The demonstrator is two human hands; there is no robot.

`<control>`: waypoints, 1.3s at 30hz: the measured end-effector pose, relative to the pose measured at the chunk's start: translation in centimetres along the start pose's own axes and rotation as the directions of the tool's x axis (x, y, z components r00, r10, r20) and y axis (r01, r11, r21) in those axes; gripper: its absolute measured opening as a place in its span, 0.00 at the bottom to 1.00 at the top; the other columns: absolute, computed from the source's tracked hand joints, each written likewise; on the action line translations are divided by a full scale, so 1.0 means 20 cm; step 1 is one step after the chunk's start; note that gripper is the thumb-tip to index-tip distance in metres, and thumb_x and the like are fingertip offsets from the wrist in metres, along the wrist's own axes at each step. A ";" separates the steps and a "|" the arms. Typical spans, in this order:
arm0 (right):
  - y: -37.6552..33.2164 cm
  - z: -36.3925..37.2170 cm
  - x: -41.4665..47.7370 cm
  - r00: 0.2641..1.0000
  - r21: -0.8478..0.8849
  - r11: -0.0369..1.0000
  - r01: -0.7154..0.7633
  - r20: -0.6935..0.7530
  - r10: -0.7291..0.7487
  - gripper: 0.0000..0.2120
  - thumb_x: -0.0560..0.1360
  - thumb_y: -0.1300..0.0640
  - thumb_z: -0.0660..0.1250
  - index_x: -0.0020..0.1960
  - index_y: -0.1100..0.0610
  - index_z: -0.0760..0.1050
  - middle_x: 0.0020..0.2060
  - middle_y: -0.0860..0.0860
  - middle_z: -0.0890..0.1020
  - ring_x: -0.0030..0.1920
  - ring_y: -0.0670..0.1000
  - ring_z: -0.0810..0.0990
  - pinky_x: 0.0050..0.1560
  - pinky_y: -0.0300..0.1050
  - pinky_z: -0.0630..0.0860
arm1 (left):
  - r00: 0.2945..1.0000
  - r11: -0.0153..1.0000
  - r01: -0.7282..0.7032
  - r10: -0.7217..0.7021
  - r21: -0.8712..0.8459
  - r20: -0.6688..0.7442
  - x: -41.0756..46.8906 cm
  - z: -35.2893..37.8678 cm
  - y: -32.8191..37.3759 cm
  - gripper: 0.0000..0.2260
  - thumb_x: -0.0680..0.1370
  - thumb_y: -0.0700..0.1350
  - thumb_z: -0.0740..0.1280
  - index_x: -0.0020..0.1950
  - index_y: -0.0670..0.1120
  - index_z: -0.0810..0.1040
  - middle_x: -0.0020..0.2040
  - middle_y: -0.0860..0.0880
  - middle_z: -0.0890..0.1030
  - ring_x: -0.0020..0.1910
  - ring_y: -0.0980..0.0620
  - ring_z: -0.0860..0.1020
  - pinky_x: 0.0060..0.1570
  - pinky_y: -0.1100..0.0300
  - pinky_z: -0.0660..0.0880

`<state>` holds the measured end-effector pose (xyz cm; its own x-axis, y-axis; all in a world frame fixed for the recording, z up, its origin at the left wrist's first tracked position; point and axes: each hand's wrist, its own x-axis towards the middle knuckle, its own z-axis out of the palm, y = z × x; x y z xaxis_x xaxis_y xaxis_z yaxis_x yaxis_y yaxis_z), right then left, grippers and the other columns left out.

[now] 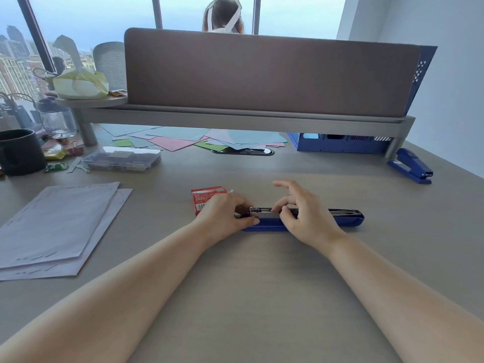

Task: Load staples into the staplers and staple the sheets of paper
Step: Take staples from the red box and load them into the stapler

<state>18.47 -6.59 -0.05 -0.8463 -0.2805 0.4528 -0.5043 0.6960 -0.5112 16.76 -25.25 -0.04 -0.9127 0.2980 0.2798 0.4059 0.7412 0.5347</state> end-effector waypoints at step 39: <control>0.36 -0.20 -0.05 0.907 0.066 0.905 -0.421 -0.005 0.422 0.17 0.56 0.49 0.80 0.36 0.54 0.76 0.33 0.48 0.79 0.36 0.50 0.76 0.40 0.48 0.74 | 0.997 0.992 0.049 -0.042 0.118 -0.065 0.03 0.02 -0.07 0.08 0.76 0.43 0.65 0.54 0.44 0.75 0.50 0.46 0.79 0.45 0.51 0.72 0.44 0.60 0.65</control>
<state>16.38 1.26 -1.28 -0.9792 0.0423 0.1983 -0.1115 0.7042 -0.7012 15.59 -25.73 -0.94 -0.9238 0.2272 0.3083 0.3520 0.8208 0.4498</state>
